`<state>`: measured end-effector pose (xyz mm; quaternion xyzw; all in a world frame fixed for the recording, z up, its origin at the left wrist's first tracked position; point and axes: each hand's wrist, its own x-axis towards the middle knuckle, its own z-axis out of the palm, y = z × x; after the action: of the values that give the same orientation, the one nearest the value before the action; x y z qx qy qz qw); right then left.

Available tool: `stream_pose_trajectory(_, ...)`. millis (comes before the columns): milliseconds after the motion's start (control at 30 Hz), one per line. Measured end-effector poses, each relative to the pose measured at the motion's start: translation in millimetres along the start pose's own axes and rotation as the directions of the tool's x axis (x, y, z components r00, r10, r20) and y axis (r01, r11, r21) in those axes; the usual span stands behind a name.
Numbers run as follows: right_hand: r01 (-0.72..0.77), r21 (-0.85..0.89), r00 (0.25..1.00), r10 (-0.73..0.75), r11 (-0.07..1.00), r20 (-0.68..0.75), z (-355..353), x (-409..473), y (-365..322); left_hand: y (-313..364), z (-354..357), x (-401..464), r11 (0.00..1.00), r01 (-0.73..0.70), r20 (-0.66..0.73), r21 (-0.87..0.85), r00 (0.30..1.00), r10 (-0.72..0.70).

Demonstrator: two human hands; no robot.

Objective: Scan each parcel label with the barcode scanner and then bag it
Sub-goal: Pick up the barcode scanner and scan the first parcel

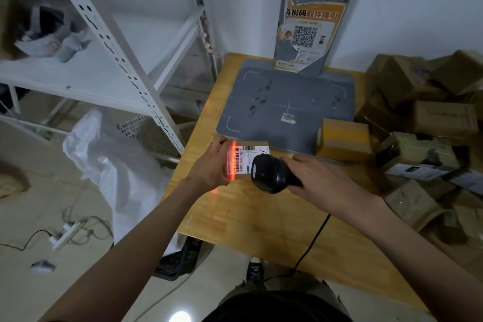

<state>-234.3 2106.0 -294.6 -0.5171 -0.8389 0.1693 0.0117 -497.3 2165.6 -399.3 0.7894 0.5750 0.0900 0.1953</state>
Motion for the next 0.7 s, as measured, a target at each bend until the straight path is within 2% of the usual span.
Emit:
stream_pose_trajectory(267,-0.021,-0.067,0.999,0.02,0.998,-0.027,-3,3,-2,-5,3,8,1.0,-0.008,0.013,-0.008,1.0,0.008)
stream_pose_trajectory(533,-0.051,-0.037,0.998,0.049,0.998,-0.038,-4,2,-2,-3,4,10,0.997,-0.022,0.003,-0.07,1.0,0.022)
stream_pose_trajectory(633,-0.154,0.122,0.98,0.167,0.981,-0.105,-2,-1,8,3,2,11,0.984,-0.028,-0.021,-0.176,0.999,0.024)
stream_pose_trajectory(700,-0.285,0.341,0.918,0.357,0.896,-0.171,-1,-6,17,13,0,11,0.967,-0.052,-0.017,-0.249,0.999,0.049)
